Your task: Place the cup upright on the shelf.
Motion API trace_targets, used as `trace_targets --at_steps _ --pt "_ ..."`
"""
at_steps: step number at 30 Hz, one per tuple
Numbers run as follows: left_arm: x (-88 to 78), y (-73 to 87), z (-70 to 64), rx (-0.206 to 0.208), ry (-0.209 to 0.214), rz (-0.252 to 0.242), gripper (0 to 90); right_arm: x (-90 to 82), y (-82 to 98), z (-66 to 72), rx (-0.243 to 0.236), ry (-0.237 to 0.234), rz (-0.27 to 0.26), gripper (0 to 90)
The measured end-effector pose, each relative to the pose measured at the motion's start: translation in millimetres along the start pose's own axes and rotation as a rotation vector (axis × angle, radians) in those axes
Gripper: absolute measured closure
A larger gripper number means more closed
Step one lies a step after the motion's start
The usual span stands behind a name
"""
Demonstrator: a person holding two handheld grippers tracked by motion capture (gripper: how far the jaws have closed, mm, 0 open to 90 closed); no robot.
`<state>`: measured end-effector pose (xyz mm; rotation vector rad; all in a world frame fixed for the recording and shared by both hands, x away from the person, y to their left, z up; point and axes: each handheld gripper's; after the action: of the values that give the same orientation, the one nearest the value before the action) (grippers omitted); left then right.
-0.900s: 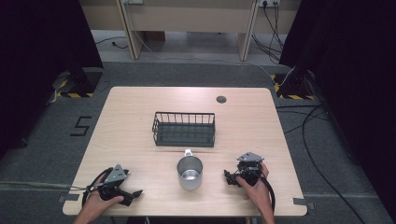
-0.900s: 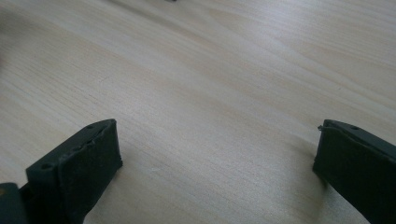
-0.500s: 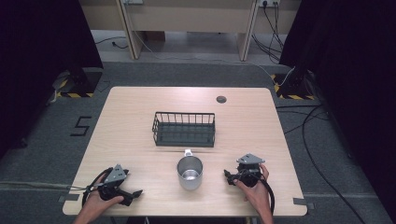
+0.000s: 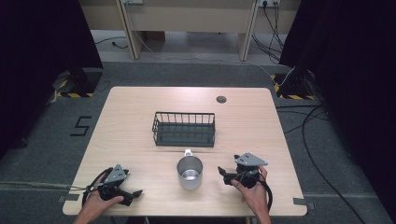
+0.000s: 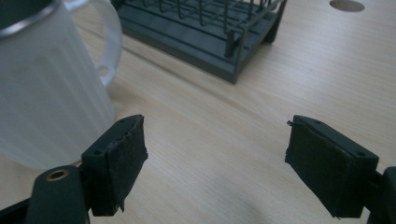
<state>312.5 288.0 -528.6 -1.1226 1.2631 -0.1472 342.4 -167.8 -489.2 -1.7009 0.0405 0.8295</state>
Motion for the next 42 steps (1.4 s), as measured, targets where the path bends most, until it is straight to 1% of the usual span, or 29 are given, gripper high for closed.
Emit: trace_targets --at_steps 1,3,4,7,9,10,11,12,14,15,17,18,21,24,25,27,28,29,30,32,33,34,36,37,39,40,41,42 --pt "0.0 0.0 0.0 0.000 0.000 0.000 0.0 -4.1 -3.6 3.6 -0.002 -0.011 -0.016 20.5" --pt "0.0 0.0 0.0 0.000 0.000 0.000 0.0 -5.8 -5.2 5.1 -0.006 -0.018 -0.024 21.1" --pt "0.0 0.0 0.0 0.000 0.000 0.000 0.0 -11.4 -9.7 10.9 -0.011 -0.041 -0.040 23.5" --pt "0.0 0.0 0.0 0.000 0.000 0.000 0.0 -16.3 -13.4 16.4 -0.010 -0.052 -0.048 24.6" --pt "0.1 0.0 0.0 -0.001 0.001 -0.002 0.0 -25.0 -22.4 29.0 -0.030 -0.071 -0.071 28.1" --pt "0.0 0.0 0.0 0.000 0.000 0.000 0.0 -25.0 -22.4 29.0 -0.030 -0.071 -0.071 28.1" --pt "0.0 0.0 0.0 0.000 0.000 0.000 0.0 -29.2 -28.4 36.4 -0.039 -0.087 -0.088 33.0" --pt "0.0 0.0 0.0 0.000 0.000 0.000 0.0 -29.2 -28.4 36.4 -0.039 -0.087 -0.088 33.0" --pt "0.0 0.0 0.0 0.000 0.000 0.000 0.0 -32.1 -34.9 44.7 -0.044 -0.109 -0.103 38.3" --pt "0.0 0.0 0.0 0.000 0.000 0.000 0.0 -32.8 -39.4 50.7 -0.048 -0.115 -0.102 40.4" --pt "0.0 0.0 0.0 0.000 0.000 0.000 0.0 -31.3 -43.0 56.4 -0.045 -0.123 -0.096 42.5" --pt "0.0 0.0 0.0 0.000 0.000 0.000 0.0 -31.3 -43.0 56.4 -0.045 -0.123 -0.096 42.5" --pt "0.0 0.0 0.0 0.000 0.000 0.000 0.0 -22.3 -45.5 63.4 -0.039 -0.133 -0.074 46.4" --pt "0.0 0.0 0.0 -0.001 0.000 0.000 0.0 -16.8 -47.0 65.1 -0.033 -0.141 -0.066 48.4" --pt "0.0 0.0 0.0 -0.001 0.000 0.000 0.0 -13.4 -48.3 66.5 -0.031 -0.149 -0.060 50.9" --pt "0.1 0.1 0.0 -0.001 -0.001 -0.002 0.0 -8.4 -50.1 68.4 -0.040 -0.150 -0.037 54.6" --pt "0.1 0.1 0.0 -0.001 -0.001 -0.002 0.0 -4.6 -51.2 69.0 -0.050 -0.146 -0.018 57.2" --pt "0.1 0.1 0.0 -0.001 -0.001 -0.002 0.0 -0.7 -52.4 68.3 -0.049 -0.152 -0.008 61.2" --pt "0.1 0.1 0.0 -0.001 -0.001 -0.002 0.0 0.5 -53.0 68.0 -0.049 -0.158 -0.007 63.1" --pt "0.1 0.1 0.0 -0.001 -0.001 -0.002 0.0 2.7 -55.7 67.8 -0.069 -0.172 0.005 68.4" --pt "0.1 0.1 0.0 -0.001 -0.001 -0.002 0.0 2.7 -55.7 67.8 -0.069 -0.172 0.005 68.4" --pt "0.2 0.1 0.0 -0.001 -0.001 -0.002 0.0 4.3 -57.1 67.6 -0.081 -0.180 0.010 69.2" --pt "0.2 0.1 0.0 -0.001 -0.001 -0.002 0.0 8.3 -60.8 64.7 -0.095 -0.192 0.021 73.9" --pt "0.2 0.1 0.0 -0.001 -0.001 -0.002 0.0 11.7 -63.4 62.3 -0.106 -0.207 0.024 76.9" --pt "0.2 0.1 0.0 -0.001 -0.001 -0.003 0.0 15.4 -66.4 59.7 -0.124 -0.224 0.027 79.4" --pt "0.0 0.0 0.0 -0.001 0.000 -0.001 0.0 15.4 -66.4 59.7 -0.124 -0.224 0.027 79.4" --pt "0.2 0.1 0.0 -0.001 -0.001 -0.003 0.0 19.4 -69.6 56.4 -0.145 -0.239 0.032 82.4" --pt "0.2 0.1 0.0 -0.001 -0.001 -0.003 0.0 19.4 -69.6 56.4 -0.145 -0.239 0.032 82.4"
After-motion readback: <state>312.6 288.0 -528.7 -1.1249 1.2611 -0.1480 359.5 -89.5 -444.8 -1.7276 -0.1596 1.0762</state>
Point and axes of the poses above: each handheld gripper's, and its own axes: x roughly forward along the jaws, y roughly out of its underside, z roughly to its left, and after that the axes turned 9 degrees about y, right-handed
